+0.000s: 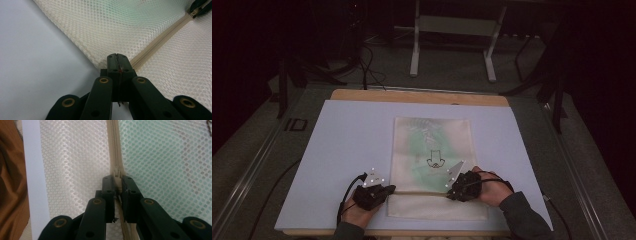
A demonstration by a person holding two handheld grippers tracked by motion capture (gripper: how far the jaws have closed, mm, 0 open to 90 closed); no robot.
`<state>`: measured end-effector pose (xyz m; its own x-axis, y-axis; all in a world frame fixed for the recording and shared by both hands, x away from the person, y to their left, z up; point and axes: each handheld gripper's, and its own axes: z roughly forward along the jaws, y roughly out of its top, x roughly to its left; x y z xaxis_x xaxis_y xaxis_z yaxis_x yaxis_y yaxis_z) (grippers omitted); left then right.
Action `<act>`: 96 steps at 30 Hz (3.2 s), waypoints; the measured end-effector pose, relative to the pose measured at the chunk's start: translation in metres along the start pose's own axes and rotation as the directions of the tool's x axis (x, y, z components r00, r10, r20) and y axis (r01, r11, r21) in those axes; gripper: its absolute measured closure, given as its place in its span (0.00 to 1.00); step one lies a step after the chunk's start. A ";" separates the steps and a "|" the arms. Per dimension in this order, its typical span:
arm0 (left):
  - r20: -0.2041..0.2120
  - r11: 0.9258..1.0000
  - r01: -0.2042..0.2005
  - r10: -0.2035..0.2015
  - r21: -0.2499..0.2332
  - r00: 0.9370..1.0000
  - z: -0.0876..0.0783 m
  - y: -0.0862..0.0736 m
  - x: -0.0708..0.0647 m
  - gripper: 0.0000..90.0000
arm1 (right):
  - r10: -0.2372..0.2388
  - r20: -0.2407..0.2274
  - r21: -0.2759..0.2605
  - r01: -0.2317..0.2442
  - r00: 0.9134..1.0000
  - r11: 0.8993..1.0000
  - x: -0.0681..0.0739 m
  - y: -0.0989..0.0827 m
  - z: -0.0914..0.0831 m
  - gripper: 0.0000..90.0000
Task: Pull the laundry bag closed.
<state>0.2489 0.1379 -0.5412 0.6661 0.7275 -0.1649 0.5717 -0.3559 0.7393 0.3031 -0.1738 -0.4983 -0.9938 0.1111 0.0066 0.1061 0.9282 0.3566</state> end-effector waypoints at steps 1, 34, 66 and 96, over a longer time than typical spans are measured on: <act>0.000 1.000 0.001 -0.001 0.000 1.000 0.000 0.000 0.000 0.99 | 0.005 -0.001 -0.002 -0.005 1.000 1.000 0.000 -0.001 -0.001 0.91; 0.003 1.000 0.001 -0.001 0.002 1.000 0.000 0.000 0.000 0.99 | 0.034 0.001 -0.013 -0.034 0.999 0.999 -0.002 -0.016 -0.005 0.91; 0.000 1.000 -0.001 0.001 0.000 1.000 0.000 0.000 0.000 0.99 | 0.042 0.013 -0.023 -0.041 0.999 0.999 -0.003 -0.027 -0.010 0.92; 0.000 1.000 -0.002 0.002 0.000 1.000 0.000 0.000 0.000 0.99 | 0.081 0.029 -0.026 -0.081 0.996 0.996 -0.006 -0.046 -0.020 0.92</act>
<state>0.2490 0.1379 -0.5412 0.6672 0.7267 -0.1637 0.5706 -0.3574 0.7394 0.3031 -0.2243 -0.4966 -0.9805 0.1963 0.0087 0.1849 0.9066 0.3794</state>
